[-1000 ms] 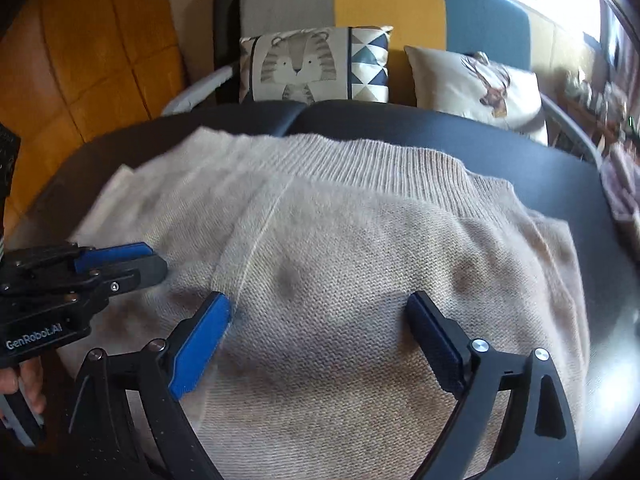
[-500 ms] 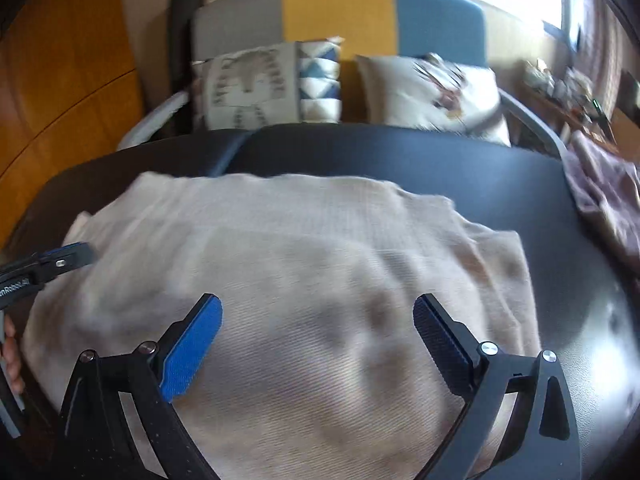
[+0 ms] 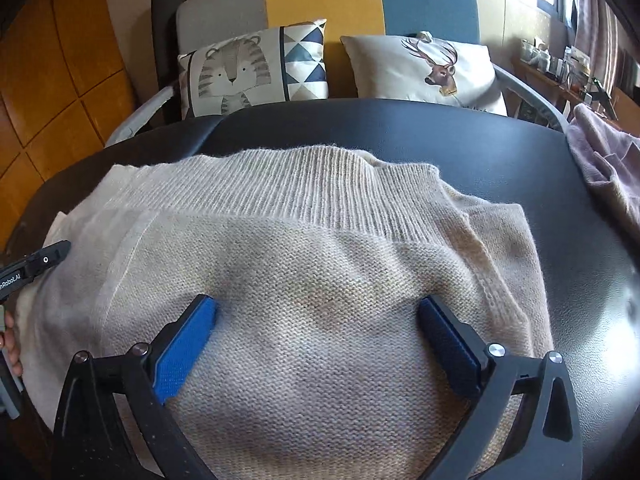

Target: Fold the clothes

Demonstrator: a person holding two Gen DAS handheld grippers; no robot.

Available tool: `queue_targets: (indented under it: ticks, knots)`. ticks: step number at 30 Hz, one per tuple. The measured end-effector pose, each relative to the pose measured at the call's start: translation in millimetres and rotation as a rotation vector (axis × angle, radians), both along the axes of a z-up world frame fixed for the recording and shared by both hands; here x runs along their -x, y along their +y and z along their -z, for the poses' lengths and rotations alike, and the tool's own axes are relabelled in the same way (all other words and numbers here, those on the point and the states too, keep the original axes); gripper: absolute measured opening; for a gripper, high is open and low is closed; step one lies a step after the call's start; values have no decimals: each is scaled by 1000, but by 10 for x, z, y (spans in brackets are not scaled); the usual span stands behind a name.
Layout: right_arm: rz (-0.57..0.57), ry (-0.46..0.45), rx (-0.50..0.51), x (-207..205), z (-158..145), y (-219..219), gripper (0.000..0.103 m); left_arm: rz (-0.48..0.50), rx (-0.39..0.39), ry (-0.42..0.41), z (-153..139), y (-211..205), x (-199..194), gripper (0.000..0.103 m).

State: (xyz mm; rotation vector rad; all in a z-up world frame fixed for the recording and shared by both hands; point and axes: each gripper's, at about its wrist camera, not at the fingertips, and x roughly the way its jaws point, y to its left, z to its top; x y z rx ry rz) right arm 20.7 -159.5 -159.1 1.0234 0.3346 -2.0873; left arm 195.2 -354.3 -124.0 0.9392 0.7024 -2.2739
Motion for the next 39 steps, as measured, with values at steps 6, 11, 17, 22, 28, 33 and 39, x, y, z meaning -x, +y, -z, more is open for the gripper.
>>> queue_targets:
  ticks: [6,11,17,22,28,33,39]
  knots:
    - [3,20,-8,-103,-78,145,103,-32,-6,-33,-136,33,-76,28]
    - [-3,15,-38,-163,9,185,103,-19,31,-63,-209,171,-37,28]
    - [-7,13,-13,-143,74,233,103,-59,22,-112,-123,220,-6,28]
    - [-6,18,-13,-150,98,237,103,-68,54,-138,-108,291,17,28]
    - [3,22,-33,-165,78,216,103,-74,60,-146,-111,314,14,29]
    - [30,17,-40,-199,-54,178,103,-74,53,-149,-144,287,-4,29]
    - [6,29,-42,-197,69,154,103,-68,59,-153,-134,282,-3,29]
